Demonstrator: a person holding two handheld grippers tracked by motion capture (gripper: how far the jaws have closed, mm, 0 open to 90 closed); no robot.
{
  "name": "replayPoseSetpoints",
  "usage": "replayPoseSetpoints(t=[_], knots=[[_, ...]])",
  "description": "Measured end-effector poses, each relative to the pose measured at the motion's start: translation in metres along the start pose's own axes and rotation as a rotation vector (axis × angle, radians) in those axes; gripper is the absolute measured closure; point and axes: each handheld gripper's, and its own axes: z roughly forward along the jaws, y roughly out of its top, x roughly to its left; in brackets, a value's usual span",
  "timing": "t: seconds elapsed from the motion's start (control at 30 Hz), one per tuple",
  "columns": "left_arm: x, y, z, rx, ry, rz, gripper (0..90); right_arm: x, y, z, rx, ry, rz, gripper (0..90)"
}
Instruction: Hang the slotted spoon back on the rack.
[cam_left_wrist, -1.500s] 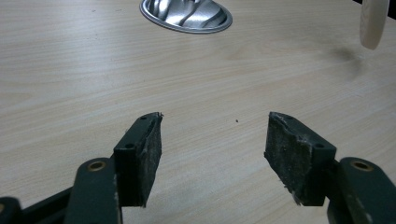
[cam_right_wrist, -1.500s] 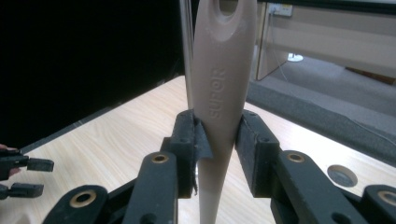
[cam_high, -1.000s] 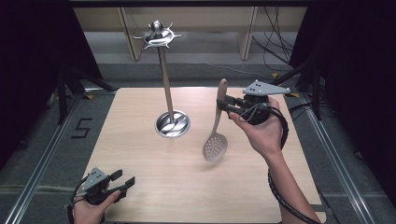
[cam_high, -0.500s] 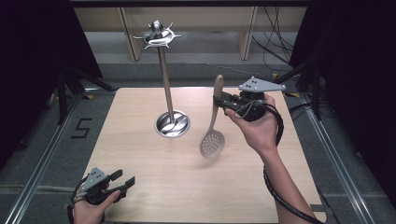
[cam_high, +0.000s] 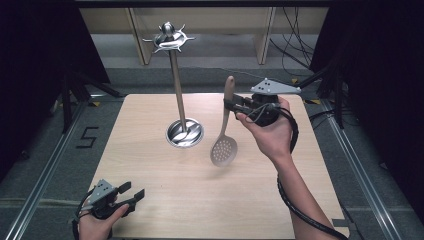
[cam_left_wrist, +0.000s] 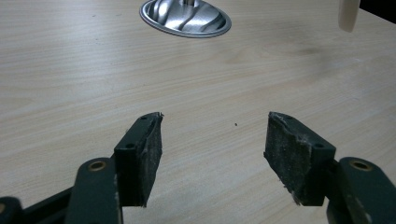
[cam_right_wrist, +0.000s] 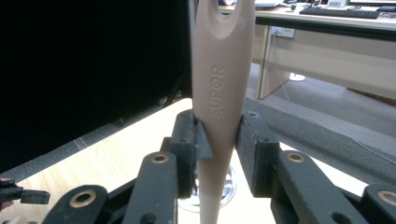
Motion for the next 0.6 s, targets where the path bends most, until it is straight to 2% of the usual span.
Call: replayPoseSetpoints(t=[0.13, 0.17, 0.2, 0.3, 0.37, 0.4, 0.57, 0.6], knots=[[0.0, 0.0, 0.0, 0.0, 0.004, 0.001, 35.6, 0.0, 0.002, 0.002, -0.005, -0.01, -0.019, 69.8], [-0.001, 0.0, 0.0, 0.0, 0.002, 0.001, 35.6, 0.001, 0.002, 0.002, -0.001, -0.008, -0.004, 69.8], [-0.001, 0.0, 0.0, 0.0, 0.002, 0.002, 35.6, 0.001, 0.003, 0.003, -0.005, -0.004, -0.015, 69.8], [0.0, 0.0, 0.0, 0.0, 0.002, 0.001, 35.6, 0.002, 0.004, 0.005, 0.0, -0.002, -0.002, 69.8], [0.0, 0.0, 0.0, 0.0, 0.003, -0.001, 35.6, 0.002, 0.004, 0.006, -0.011, -0.006, -0.018, 69.8], [0.0, 0.0, 0.0, 0.0, 0.003, -0.001, 35.6, 0.003, 0.004, 0.007, -0.011, -0.008, -0.008, 69.8], [0.0, 0.0, 0.0, 0.0, 0.002, 0.0, 35.6, 0.003, 0.006, 0.011, -0.018, -0.006, -0.025, 69.8], [0.0, 0.0, 0.0, 0.001, 0.002, 0.0, 35.6, 0.005, 0.006, 0.012, -0.005, 0.002, 0.0, 69.8]])
